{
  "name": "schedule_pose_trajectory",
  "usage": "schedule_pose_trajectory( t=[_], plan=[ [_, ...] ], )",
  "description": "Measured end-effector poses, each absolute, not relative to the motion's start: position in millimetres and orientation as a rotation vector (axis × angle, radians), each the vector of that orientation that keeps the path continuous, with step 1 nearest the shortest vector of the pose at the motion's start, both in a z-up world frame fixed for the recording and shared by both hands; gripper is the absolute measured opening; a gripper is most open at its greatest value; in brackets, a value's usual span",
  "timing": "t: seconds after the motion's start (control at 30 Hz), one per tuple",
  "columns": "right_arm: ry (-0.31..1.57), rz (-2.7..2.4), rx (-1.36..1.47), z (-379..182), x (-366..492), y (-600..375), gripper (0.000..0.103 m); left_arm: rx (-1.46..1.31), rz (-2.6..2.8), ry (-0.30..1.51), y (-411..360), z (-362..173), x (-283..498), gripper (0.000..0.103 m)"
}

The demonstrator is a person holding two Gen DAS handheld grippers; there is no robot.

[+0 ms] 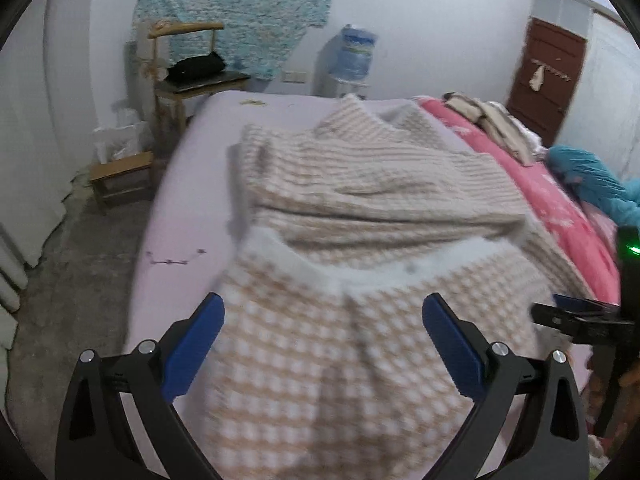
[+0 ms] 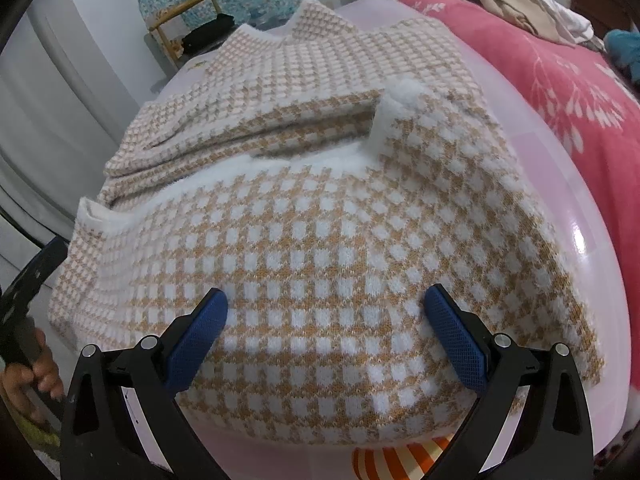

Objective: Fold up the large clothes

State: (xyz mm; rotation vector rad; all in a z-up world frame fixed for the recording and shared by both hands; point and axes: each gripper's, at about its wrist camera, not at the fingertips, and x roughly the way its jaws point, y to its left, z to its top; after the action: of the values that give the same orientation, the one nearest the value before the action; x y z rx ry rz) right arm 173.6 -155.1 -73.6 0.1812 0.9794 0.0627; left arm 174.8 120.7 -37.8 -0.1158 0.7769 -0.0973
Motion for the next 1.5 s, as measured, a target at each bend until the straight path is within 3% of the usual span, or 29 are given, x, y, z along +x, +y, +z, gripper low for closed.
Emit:
schedule_pose_trajectory(
  t=[0.13, 0.27, 0.47, 0.67, 0.87, 1.07, 1.17, 1.23, 1.3, 1.37, 1.4, 1.5],
  plan=[
    [0.986, 0.065, 0.180, -73.0, 176.5, -156.0, 0.095, -0.084, -0.077, 0.794, 128.3, -42.1, 191.1, 0.079],
    [0.989, 0.065, 0.179, -72.4, 177.7, -156.4, 0.095, -0.085, -0.070, 0.812, 136.4, -46.7, 206.8, 0.057],
    [0.992, 0.065, 0.177, -71.7, 178.8, -155.9, 0.095, -0.115, -0.056, 0.848, 144.5, -51.6, 216.9, 0.040],
    [0.991, 0.067, 0.175, -72.0, 179.3, -157.1, 0.095, -0.148, -0.179, 0.753, 143.6, -33.8, 198.3, 0.035],
    [1.007, 0.087, 0.207, -68.8, 181.2, -162.3, 0.095, -0.099, -0.198, 0.827, 135.5, -44.2, 206.6, 0.035],
    [0.806, 0.090, 0.244, -23.1, 169.7, -190.9, 0.095, -0.109, -0.160, 0.870, 142.7, -53.2, 213.9, 0.031],
    [0.788, 0.043, 0.155, -13.4, 183.2, -198.6, 0.085, -0.113, -0.144, 0.882, 146.0, -56.4, 215.4, 0.026],
    [0.787, 0.034, 0.140, -14.3, 196.4, -205.4, 0.074, -0.124, -0.133, 0.885, 148.8, -56.8, 216.3, 0.022],
    [0.804, 0.022, 0.134, -18.3, 209.9, -212.8, 0.057, -0.137, -0.122, 0.883, 151.2, -57.4, 216.5, 0.018],
    [0.835, 0.011, 0.104, -28.2, 226.3, -217.3, 0.050, -0.142, -0.115, 0.879, 151.7, -57.3, 216.3, 0.017],
    [0.858, 0.005, 0.090, -33.3, 233.0, -219.4, 0.037, -0.145, -0.112, 0.876, 152.1, -57.3, 215.9, 0.015],
    [0.897, 0.036, 0.105, -42.8, 234.3, -227.3, 0.023, -0.147, -0.105, 0.859, 152.2, -54.8, 212.9, 0.013]
  ],
)
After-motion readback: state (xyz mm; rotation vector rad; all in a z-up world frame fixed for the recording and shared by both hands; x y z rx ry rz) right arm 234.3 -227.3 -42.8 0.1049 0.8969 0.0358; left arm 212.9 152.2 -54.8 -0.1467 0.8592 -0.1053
